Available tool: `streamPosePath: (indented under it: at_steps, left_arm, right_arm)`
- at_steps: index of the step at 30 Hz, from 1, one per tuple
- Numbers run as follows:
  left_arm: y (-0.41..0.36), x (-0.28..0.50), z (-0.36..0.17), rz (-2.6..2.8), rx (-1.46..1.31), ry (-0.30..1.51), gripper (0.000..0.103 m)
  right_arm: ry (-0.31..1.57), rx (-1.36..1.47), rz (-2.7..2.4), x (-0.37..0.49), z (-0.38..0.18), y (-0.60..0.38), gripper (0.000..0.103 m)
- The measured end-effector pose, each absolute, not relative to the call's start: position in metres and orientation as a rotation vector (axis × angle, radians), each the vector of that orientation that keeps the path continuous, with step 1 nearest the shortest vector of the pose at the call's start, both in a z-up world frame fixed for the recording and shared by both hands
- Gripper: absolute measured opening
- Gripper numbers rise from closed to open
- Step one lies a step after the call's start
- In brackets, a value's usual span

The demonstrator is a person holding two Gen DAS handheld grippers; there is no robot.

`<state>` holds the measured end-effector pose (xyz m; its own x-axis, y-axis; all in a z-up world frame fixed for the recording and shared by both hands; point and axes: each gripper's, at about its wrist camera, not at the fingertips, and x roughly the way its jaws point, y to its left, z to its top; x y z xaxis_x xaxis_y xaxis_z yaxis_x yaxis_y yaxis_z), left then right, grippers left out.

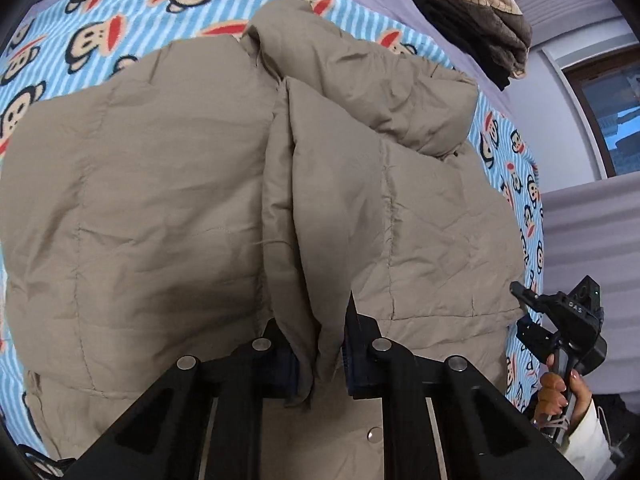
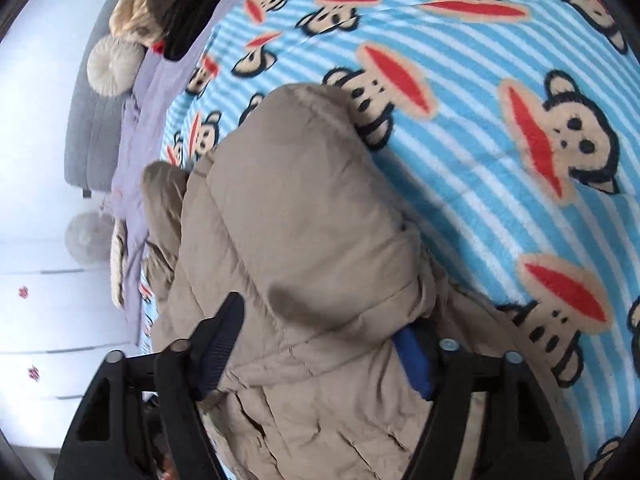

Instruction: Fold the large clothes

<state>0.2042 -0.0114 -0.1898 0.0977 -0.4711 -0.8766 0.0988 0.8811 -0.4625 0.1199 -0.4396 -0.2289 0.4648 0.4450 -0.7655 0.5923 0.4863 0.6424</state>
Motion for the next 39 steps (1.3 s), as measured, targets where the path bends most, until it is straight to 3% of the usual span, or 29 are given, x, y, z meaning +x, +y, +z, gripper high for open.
streamPosePath:
  at_steps: [1, 4, 8, 16, 22, 23, 24, 25, 27, 33, 39]
  left_arm:
    - [-0.005, 0.201, -0.186, -0.428, -0.314, 1.399, 0.014]
    - [0.014, 0.195, -0.189, -0.378, -0.291, 1.396, 0.014]
    - [0.033, 0.192, -0.195, -0.339, -0.316, 1.415, 0.015]
    - [0.078, 0.188, -0.143, -0.23, -0.205, 1.305, 0.015]
    - [0.028, 0.201, -0.146, -0.318, -0.145, 1.278, 0.015]
    - [0.015, 0.205, -0.158, -0.297, -0.088, 1.294, 0.015]
    - [0.006, 0.209, -0.174, -0.254, -0.028, 1.322, 0.015]
    - [0.002, 0.211, -0.191, -0.219, -0.002, 1.357, 0.015]
    - [0.007, 0.211, -0.206, -0.212, -0.053, 1.379, 0.015]
    - [0.012, 0.217, -0.207, -0.223, -0.068, 1.391, 0.015]
    - [0.009, 0.216, -0.209, -0.224, -0.051, 1.383, 0.015]
  right_arm:
    - [1.151, 1.123, -0.111, 0.124, -0.23, -0.439, 0.02]
    - [1.164, 1.067, -0.05, 0.137, -0.229, -0.436, 0.014]
    - [1.212, 0.992, -0.023, 0.145, -0.235, -0.419, 0.014]
    - [1.202, 1.014, -0.037, 0.134, -0.24, -0.428, 0.014]
    - [1.219, 0.989, -0.038, 0.138, -0.232, -0.42, 0.016]
    - [1.238, 0.974, -0.037, 0.14, -0.229, -0.418, 0.018]
    - [1.258, 0.965, -0.029, 0.14, -0.225, -0.417, 0.027]
    - [1.273, 0.968, -0.016, 0.139, -0.22, -0.417, 0.048]
    - [1.246, 0.984, 0.041, 0.133, -0.199, -0.418, 0.076]
    - [1.042, 0.965, 0.139, 0.129, -0.151, -0.462, 0.077]
    - [1.065, 1.361, 0.003, 0.162, -0.248, -0.523, 0.077]
